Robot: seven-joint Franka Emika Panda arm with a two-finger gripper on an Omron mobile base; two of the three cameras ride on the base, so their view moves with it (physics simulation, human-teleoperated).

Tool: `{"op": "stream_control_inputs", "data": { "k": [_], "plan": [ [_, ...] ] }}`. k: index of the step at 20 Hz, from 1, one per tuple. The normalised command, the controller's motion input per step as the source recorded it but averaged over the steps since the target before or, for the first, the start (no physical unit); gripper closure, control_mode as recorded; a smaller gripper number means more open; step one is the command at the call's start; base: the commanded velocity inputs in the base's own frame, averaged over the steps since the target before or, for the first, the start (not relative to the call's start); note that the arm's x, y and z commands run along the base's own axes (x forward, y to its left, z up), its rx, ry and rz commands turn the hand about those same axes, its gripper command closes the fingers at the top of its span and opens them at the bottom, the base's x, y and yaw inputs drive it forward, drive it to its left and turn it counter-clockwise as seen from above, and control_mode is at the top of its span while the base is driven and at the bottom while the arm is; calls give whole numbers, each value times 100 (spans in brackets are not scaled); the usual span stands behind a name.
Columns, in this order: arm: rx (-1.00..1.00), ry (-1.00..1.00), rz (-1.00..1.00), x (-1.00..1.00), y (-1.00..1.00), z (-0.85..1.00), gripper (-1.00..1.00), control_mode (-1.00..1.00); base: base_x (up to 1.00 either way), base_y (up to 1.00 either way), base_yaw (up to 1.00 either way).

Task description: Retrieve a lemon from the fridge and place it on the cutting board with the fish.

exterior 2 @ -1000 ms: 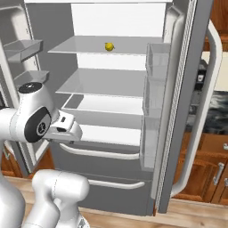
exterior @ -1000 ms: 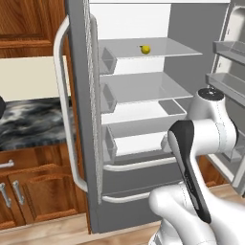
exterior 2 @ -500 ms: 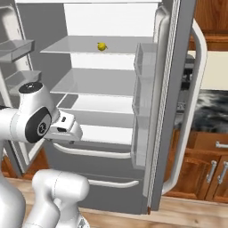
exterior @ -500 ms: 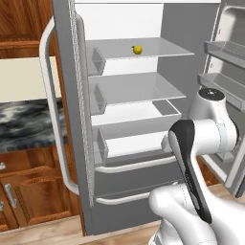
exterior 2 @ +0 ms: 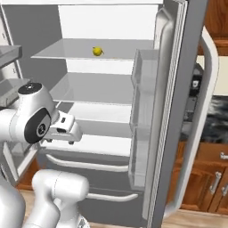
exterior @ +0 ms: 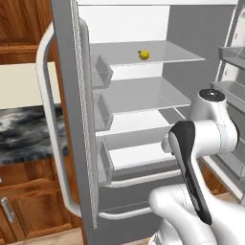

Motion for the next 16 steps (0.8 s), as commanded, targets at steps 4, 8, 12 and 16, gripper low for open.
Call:
{"op": "stream_control_inputs", "data": {
  "k": [4, 8, 12, 16],
  "plan": [
    [0, 0, 0, 0, 0, 0, -100, 100, 67, 0, 0],
    [0, 0, 0, 0, 0, 0, -100, 100, 64, 0, 0],
    [0, 0, 0, 0, 0, 0, -100, 100, 62, 0, 0],
    [0, 0, 0, 0, 0, 0, -100, 100, 51, 0, 0]
  ]
}}
